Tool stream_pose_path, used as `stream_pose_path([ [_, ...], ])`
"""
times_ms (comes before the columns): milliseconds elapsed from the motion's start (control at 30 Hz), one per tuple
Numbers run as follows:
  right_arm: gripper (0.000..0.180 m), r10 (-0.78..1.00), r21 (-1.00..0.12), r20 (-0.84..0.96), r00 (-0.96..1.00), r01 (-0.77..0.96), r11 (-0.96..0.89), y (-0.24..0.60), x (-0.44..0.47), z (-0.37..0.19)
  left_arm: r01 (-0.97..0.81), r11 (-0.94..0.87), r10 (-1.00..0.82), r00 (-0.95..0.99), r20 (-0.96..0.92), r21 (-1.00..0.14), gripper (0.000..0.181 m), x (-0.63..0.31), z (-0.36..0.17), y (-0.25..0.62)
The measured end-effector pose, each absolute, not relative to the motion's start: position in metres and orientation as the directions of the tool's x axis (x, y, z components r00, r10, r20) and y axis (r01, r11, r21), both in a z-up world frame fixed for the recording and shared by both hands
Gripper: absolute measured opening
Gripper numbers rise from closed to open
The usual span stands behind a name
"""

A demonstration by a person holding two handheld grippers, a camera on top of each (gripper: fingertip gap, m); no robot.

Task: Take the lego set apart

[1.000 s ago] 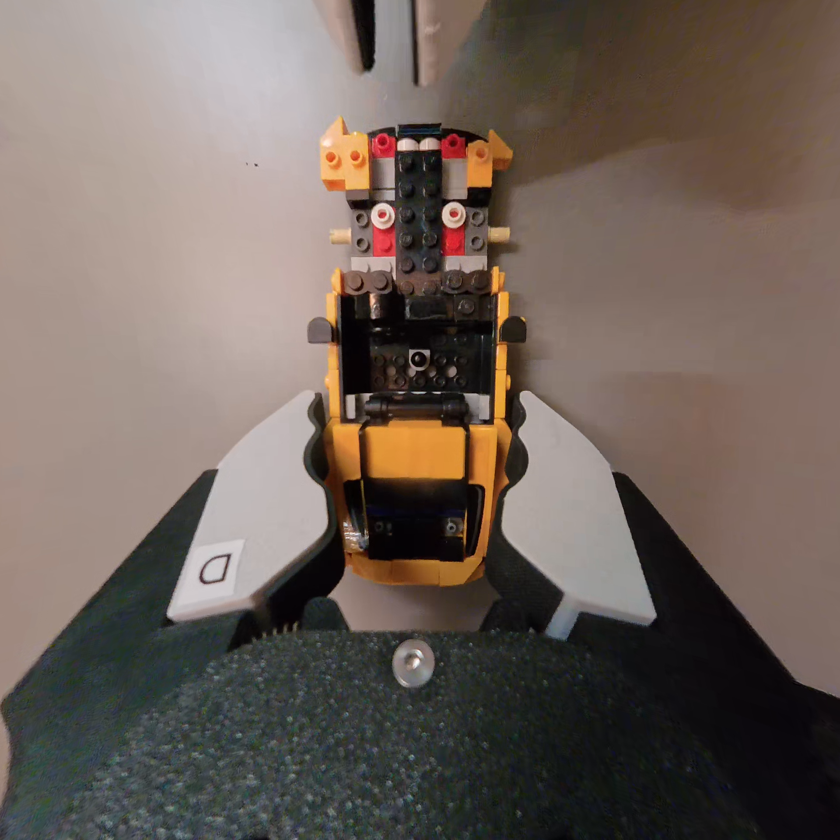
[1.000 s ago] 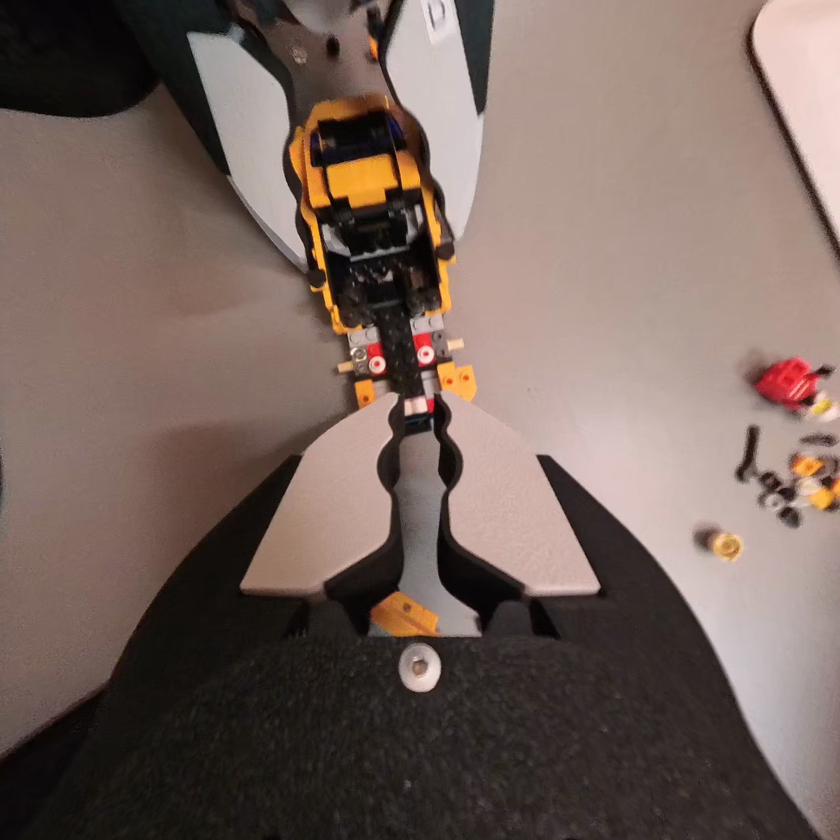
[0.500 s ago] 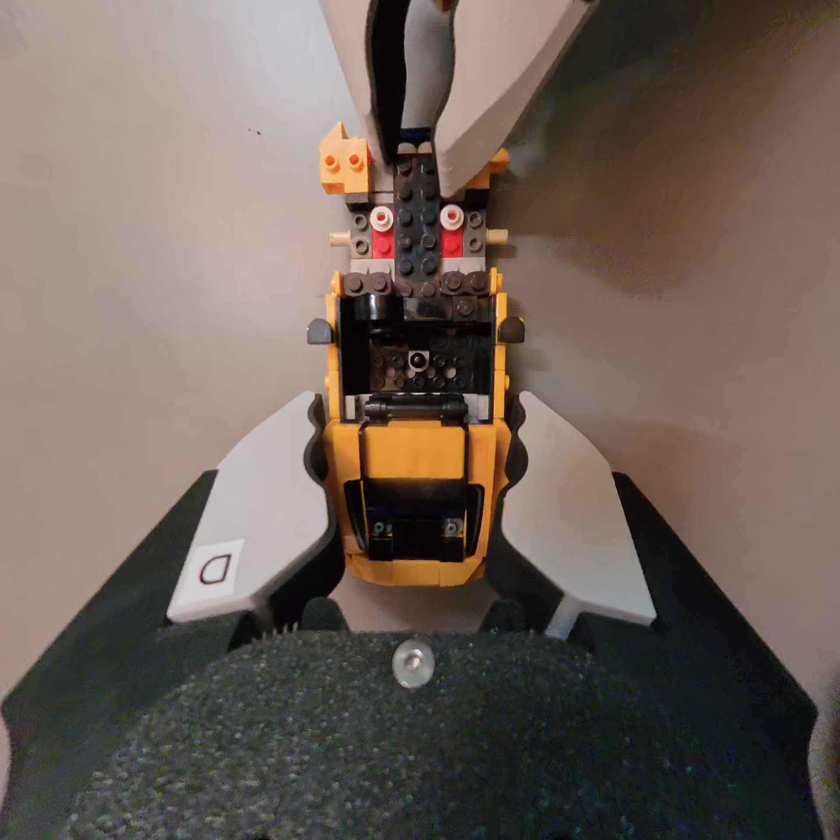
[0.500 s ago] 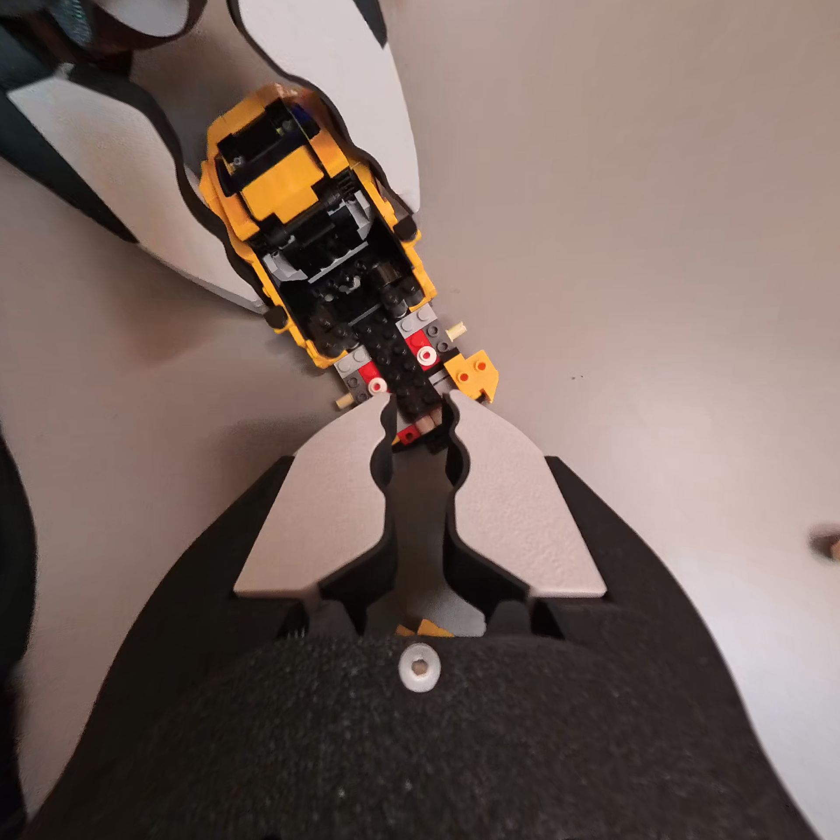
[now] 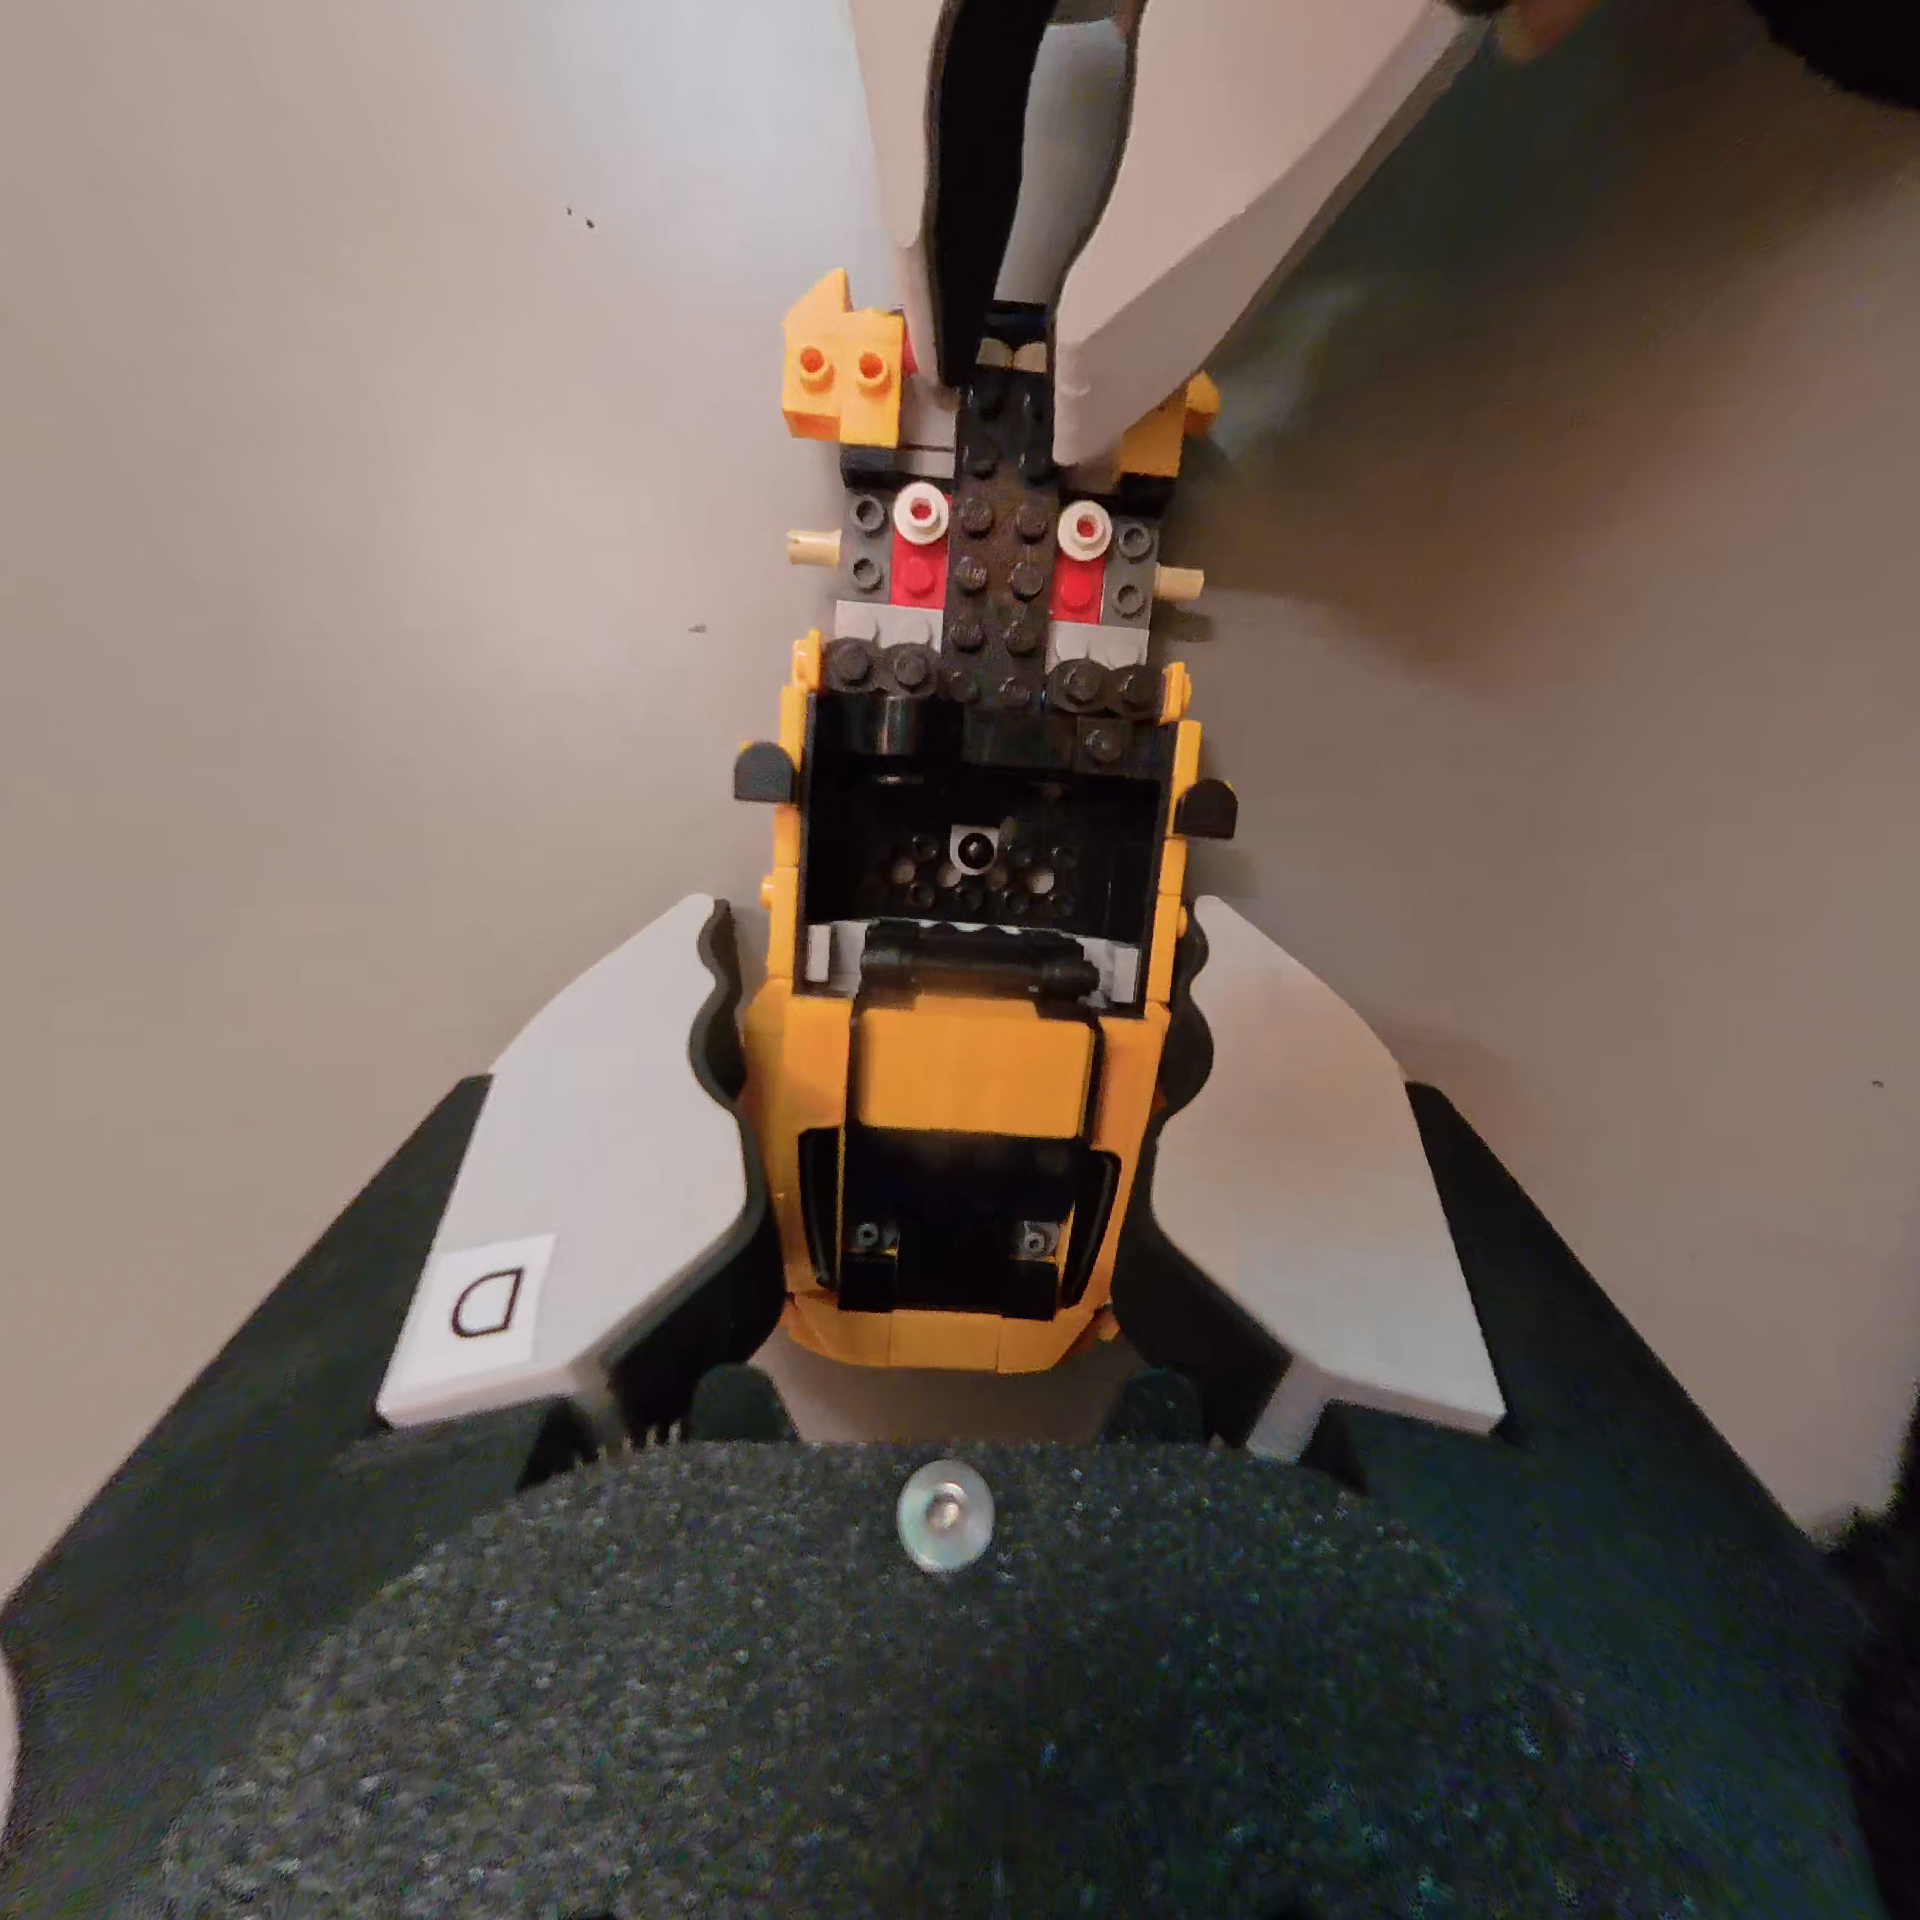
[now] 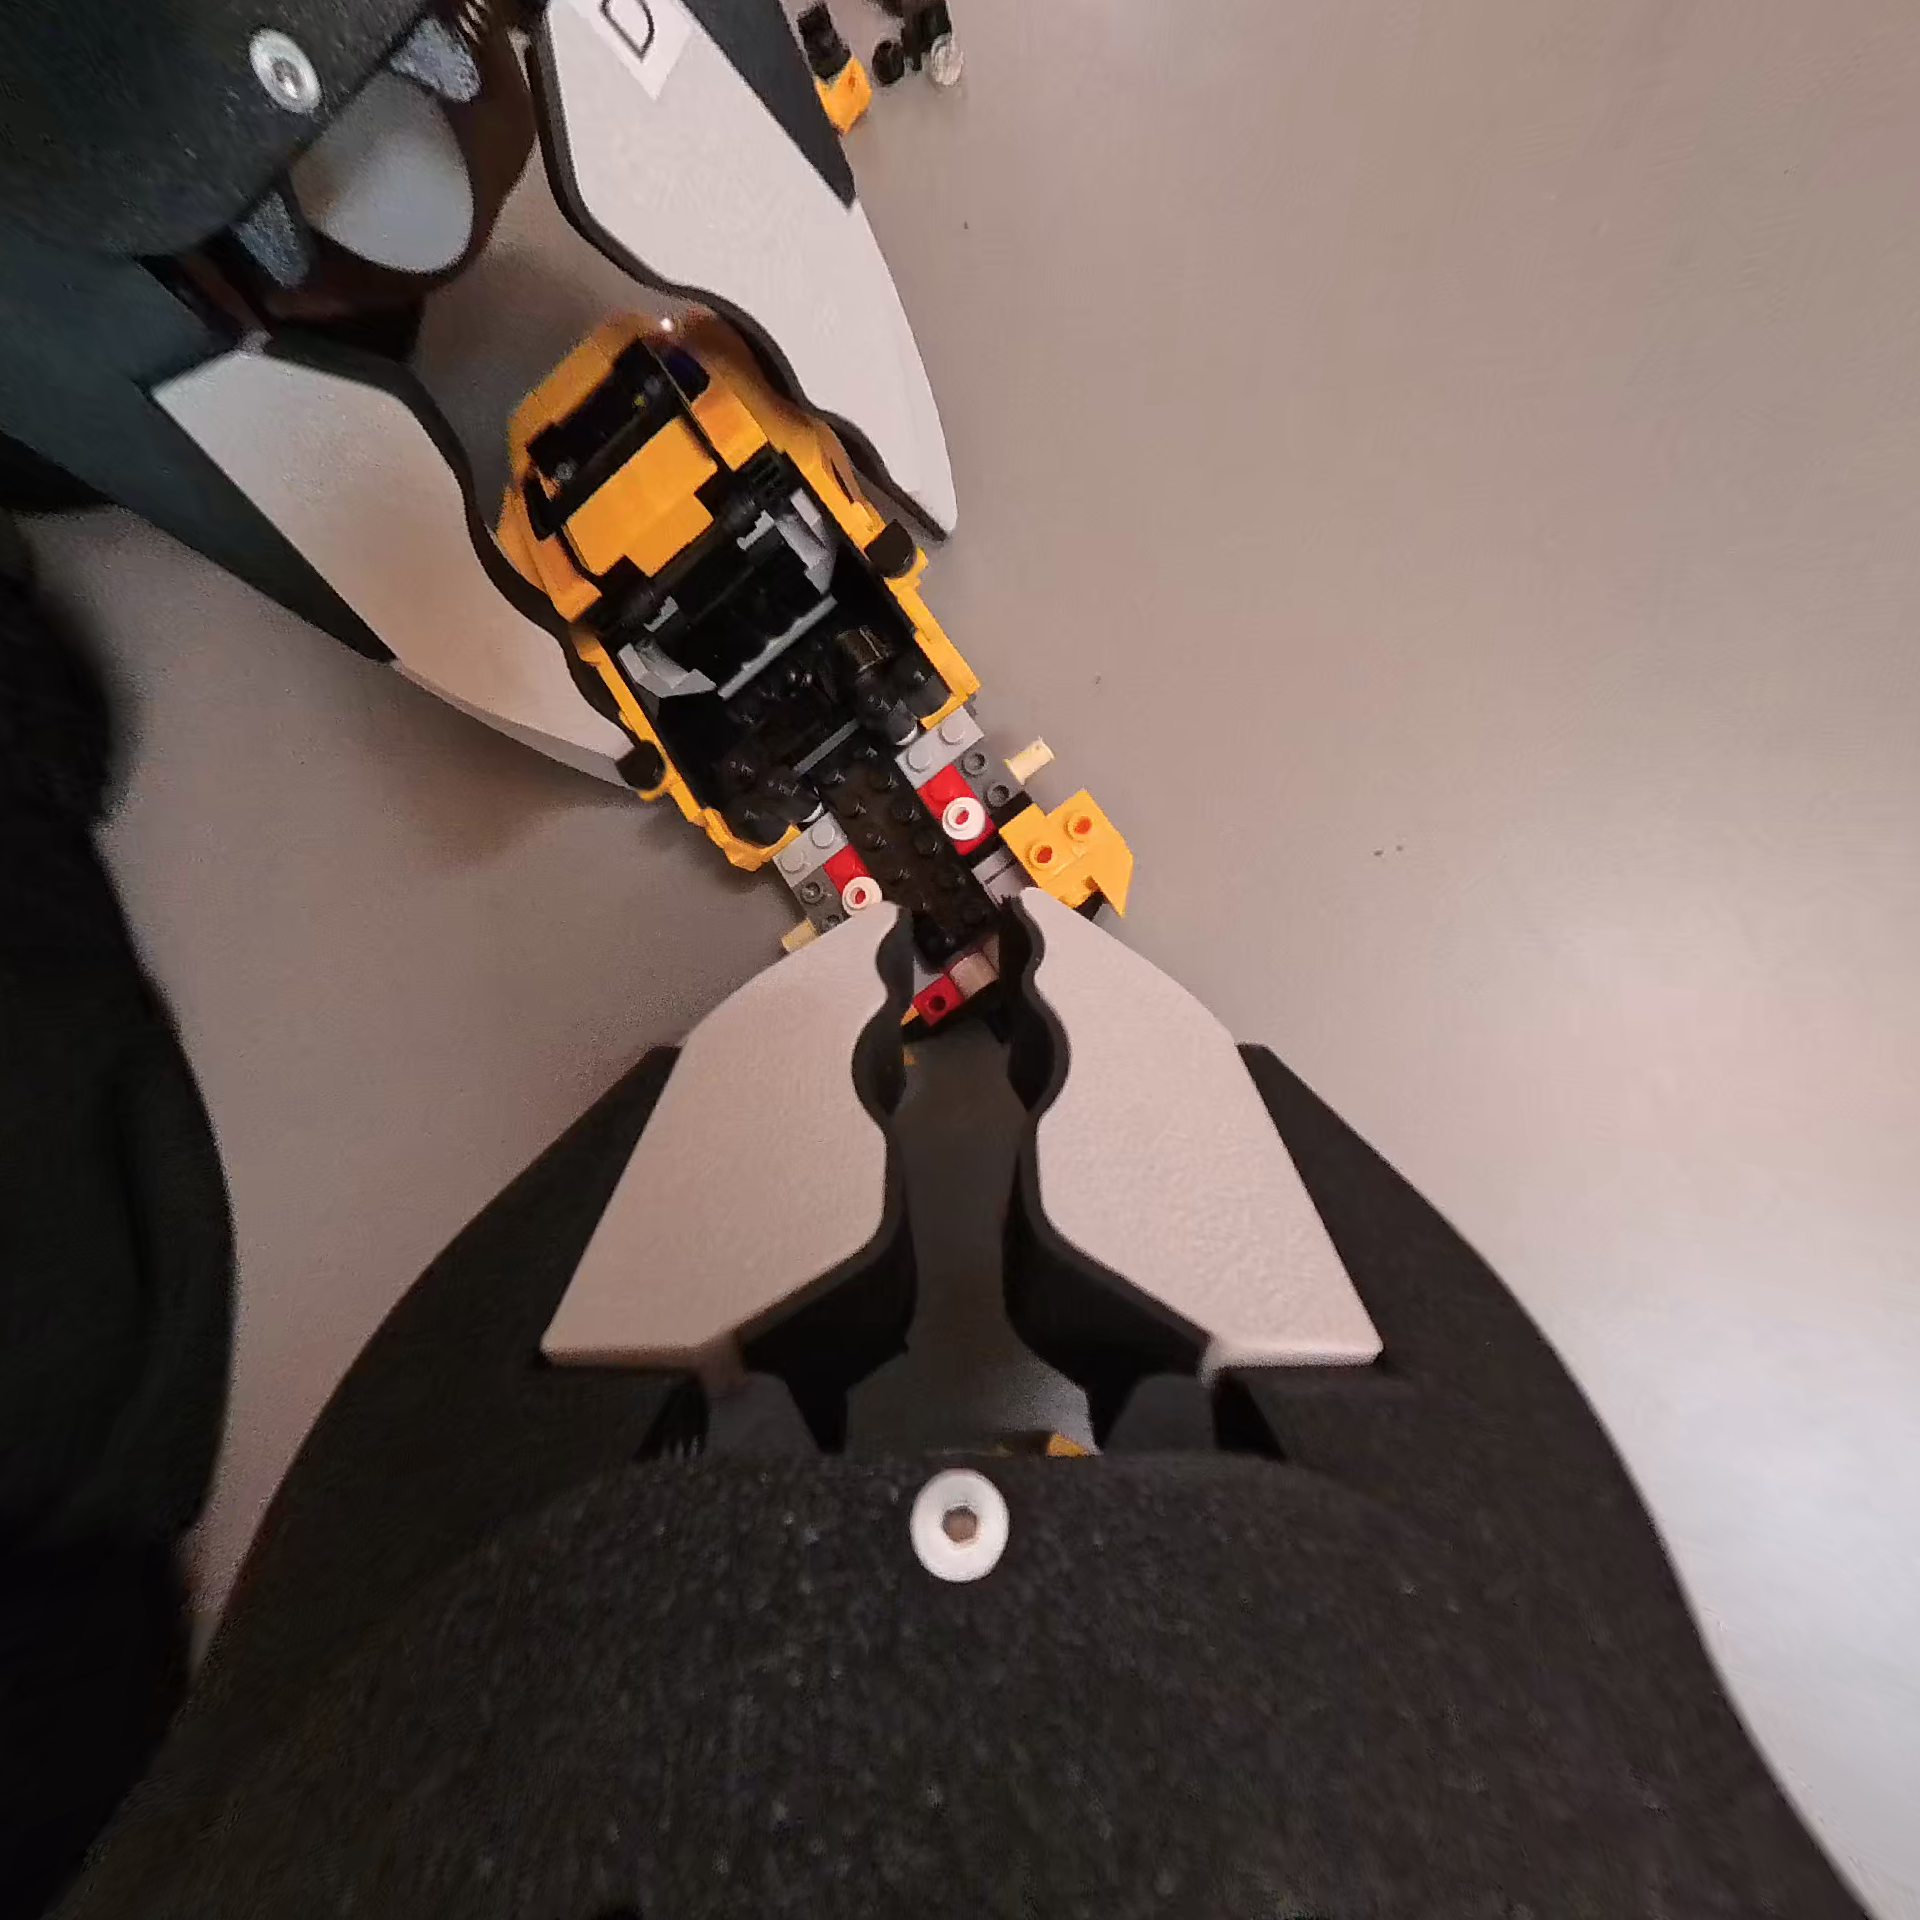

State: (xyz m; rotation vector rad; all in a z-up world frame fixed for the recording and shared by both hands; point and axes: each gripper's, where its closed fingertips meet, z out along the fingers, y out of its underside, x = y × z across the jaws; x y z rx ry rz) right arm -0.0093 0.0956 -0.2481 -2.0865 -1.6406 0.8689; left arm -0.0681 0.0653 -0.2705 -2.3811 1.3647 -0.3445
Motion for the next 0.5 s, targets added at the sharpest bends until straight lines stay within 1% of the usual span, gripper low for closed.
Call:
stream_pose_path([
  [67, 0.011, 0.944, -0.638, -0.284, 0.165, 0.703, -0.315, 0.096, -0.010, -0.243, -0.782, -0.454, -0.871, 0.491, 0.026, -0.427, 0.079, -0.068, -0.271, 0.064],
  [100, 0.008, 0.918, -0.680, -0.380, 0.114, 0.638, -0.361, 0.085, -0.019, -0.229, -0.775, -0.464, -0.863, 0.504, 0.022, -0.429, 0.077, -0.066, -0.271, 0.066],
  [133, 0.005, 0.917, -0.692, -0.392, 0.075, 0.632, -0.348, 0.074, -0.026, -0.225, -0.769, -0.468, -0.861, 0.509, 0.027, -0.436, 0.077, -0.063, -0.271, 0.068],
  [167, 0.002, 0.949, -0.701, -0.308, 0.072, 0.657, -0.277, 0.075, -0.027, -0.229, -0.777, -0.460, -0.867, 0.498, 0.027, -0.430, 0.077, -0.062, -0.271, 0.069],
  [200, 0.000, 0.952, -0.718, -0.295, 0.081, 0.639, -0.277, 0.078, -0.027, -0.225, -0.780, -0.459, -0.867, 0.498, 0.021, -0.426, 0.077, -0.063, -0.271, 0.070],
  [233, 0.000, 0.935, -0.728, -0.342, 0.092, 0.604, -0.325, 0.081, -0.024, -0.217, -0.782, -0.456, -0.867, 0.498, 0.015, -0.426, 0.077, -0.065, -0.271, 0.071],
  [267, 0.001, 0.932, -0.735, -0.345, 0.109, 0.586, -0.341, 0.086, -0.020, -0.213, -0.781, -0.452, -0.869, 0.494, 0.015, -0.430, 0.077, -0.066, -0.271, 0.070],
  [300, 0.004, 0.944, -0.736, -0.304, 0.129, 0.597, -0.319, 0.090, -0.015, -0.214, -0.780, -0.450, -0.870, 0.492, 0.018, -0.436, 0.077, -0.066, -0.271, 0.070],
  [433, 0.014, 0.970, -0.679, -0.158, 0.185, 0.693, -0.243, 0.101, 0.000, -0.240, -0.783, -0.448, -0.872, 0.489, 0.018, -0.432, 0.077, -0.065, -0.271, 0.071],
  [500, 0.023, 0.962, -0.671, -0.189, 0.199, 0.689, -0.275, 0.100, -0.002, -0.245, -0.777, -0.453, -0.868, 0.496, 0.018, -0.438, 0.078, -0.065, -0.271, 0.070],
])
